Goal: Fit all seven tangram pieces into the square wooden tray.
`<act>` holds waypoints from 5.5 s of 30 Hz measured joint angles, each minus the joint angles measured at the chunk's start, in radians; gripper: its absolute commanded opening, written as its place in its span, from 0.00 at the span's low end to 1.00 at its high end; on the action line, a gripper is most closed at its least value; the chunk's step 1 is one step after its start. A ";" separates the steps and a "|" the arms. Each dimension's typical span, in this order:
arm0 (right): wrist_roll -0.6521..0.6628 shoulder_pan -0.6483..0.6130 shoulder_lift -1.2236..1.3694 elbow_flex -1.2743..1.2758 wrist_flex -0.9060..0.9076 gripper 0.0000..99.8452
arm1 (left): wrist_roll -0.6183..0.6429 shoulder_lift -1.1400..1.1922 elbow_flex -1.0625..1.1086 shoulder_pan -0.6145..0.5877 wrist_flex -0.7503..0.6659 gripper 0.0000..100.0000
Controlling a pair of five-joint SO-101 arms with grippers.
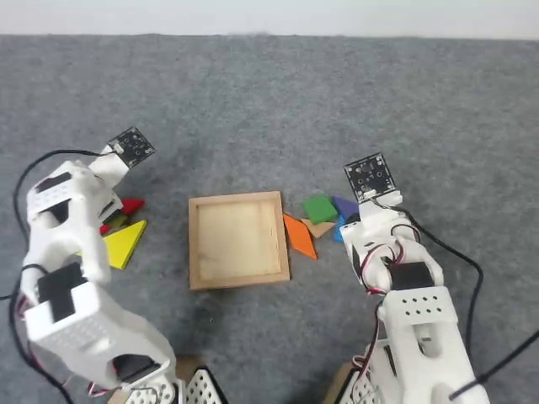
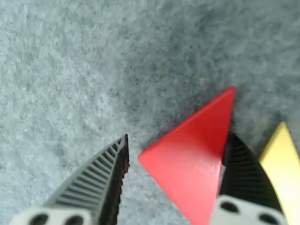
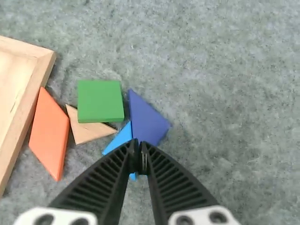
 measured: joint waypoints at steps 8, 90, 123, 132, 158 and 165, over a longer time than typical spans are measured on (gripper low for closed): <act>0.014 0.000 0.000 0.000 0.000 0.01 | 0.095 0.002 -0.008 -0.021 0.035 0.30; 0.017 0.000 0.000 0.000 0.000 0.01 | -0.163 0.408 -0.644 -0.017 0.551 0.30; 0.017 0.000 0.000 0.000 0.000 0.01 | -0.068 0.413 -0.655 -0.052 0.598 0.30; 0.017 0.000 0.000 0.000 0.000 0.01 | -0.094 0.413 -0.655 -0.051 0.600 0.24; 0.017 0.000 0.000 0.000 0.000 0.01 | -0.233 0.390 -0.658 -0.051 0.723 0.20; 0.017 0.000 0.000 0.000 0.000 0.01 | -0.245 0.353 -0.638 -0.084 0.844 0.20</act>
